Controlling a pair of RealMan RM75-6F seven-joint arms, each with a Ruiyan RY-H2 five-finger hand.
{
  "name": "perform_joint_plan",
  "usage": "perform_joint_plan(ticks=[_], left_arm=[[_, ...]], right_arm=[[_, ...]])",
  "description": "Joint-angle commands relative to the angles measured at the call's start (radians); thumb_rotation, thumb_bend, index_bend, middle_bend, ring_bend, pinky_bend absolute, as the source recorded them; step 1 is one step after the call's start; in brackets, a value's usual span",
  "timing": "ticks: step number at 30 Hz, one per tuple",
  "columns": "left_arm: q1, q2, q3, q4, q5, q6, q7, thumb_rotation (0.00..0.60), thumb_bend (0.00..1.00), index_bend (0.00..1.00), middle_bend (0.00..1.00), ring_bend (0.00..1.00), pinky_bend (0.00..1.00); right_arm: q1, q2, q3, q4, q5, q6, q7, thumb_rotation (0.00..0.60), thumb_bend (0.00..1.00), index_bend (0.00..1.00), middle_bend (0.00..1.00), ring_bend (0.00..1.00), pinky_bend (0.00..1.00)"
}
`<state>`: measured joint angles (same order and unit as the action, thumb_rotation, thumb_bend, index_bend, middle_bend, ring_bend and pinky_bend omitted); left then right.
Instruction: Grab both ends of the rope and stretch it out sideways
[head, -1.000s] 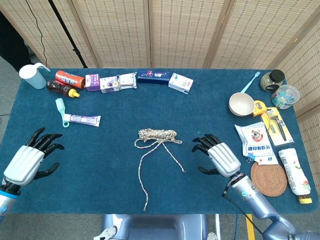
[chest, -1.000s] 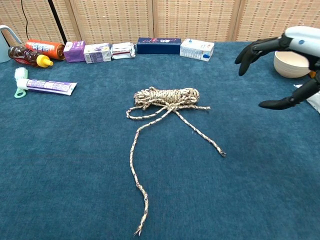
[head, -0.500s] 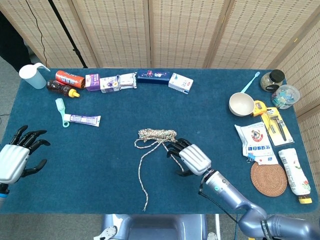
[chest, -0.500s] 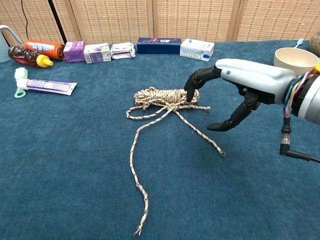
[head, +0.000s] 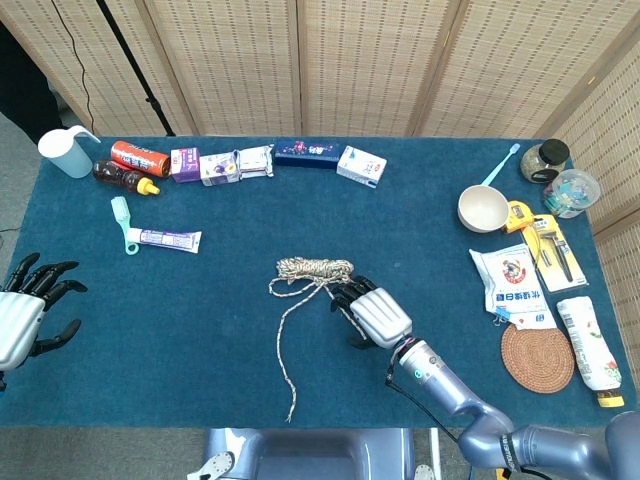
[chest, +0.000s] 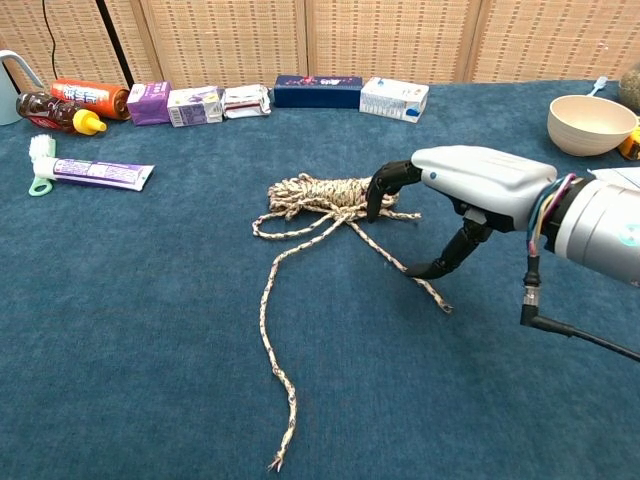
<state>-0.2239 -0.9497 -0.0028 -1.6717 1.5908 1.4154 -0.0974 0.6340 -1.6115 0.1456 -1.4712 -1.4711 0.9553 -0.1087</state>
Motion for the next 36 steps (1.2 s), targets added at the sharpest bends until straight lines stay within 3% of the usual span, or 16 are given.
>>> perform_joint_plan(ticks=[1, 36], left_arm=[[0.003, 0.003, 0.002, -0.002, -0.002, 0.0, 0.003, 0.6, 0.28, 0.36, 0.19, 0.17, 0.0], [0.021, 0.006, 0.005, 0.008, -0.01, -0.01, -0.002, 0.6, 0.28, 0.36, 0.19, 0.17, 0.0]], right_arm=[[-0.004, -0.015, -0.006, 0.013, 0.015, 0.008, -0.015, 0.6, 0.23, 0.32, 0.2, 0.2, 0.13], [-0.024, -0.138, -0.06, 0.175, 0.041, 0.069, -0.104, 0.6, 0.23, 0.31, 0.19, 0.2, 0.13]])
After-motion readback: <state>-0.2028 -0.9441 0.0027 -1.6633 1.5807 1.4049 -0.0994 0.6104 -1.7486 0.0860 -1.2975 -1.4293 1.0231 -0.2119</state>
